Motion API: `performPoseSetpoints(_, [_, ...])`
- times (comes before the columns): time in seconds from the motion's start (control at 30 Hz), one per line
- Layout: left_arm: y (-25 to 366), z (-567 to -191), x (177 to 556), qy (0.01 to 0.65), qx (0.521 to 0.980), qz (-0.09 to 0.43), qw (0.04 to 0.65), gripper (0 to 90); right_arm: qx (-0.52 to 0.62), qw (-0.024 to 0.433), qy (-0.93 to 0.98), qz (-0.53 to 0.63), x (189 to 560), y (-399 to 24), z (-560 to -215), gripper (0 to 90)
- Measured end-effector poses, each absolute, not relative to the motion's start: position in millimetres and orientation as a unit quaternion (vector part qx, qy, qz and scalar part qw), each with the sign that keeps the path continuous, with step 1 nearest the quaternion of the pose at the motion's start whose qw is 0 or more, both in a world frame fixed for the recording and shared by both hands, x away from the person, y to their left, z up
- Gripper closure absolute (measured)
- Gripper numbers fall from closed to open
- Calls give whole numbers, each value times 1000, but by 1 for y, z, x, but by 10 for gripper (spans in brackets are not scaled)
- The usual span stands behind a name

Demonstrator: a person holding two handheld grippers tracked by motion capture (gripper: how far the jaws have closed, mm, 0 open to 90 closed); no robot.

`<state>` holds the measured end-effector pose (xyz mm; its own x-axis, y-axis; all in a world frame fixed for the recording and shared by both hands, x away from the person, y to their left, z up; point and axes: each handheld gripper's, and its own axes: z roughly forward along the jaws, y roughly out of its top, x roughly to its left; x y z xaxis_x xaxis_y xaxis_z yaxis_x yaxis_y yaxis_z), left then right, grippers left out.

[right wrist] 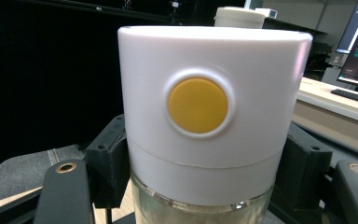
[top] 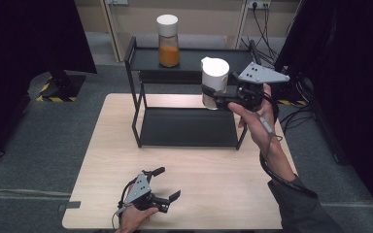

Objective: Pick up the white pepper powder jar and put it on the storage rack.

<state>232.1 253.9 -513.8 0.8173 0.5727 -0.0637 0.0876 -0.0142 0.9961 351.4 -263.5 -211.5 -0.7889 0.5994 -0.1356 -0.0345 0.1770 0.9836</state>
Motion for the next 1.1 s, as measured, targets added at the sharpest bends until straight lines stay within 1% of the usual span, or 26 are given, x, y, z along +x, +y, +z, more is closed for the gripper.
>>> performPoseSetpoints(0.3, [254,-514,232,239,687,183,661,16,205,267,719,607,366,-251,-193,308])
performPoseSetpoints(0.67, [254,-514,232,238,687,182,662,16,225,292,712,598,387,-233,-174,308])
performPoseSetpoints(0.8, [254,-514,232,237,688,181,661,16,242,294,706,597,397,-227,-171,307])
performPoseSetpoints(1.1, [254,-514,232,234,690,180,661,16,272,321,698,579,414,-210,-171,308])
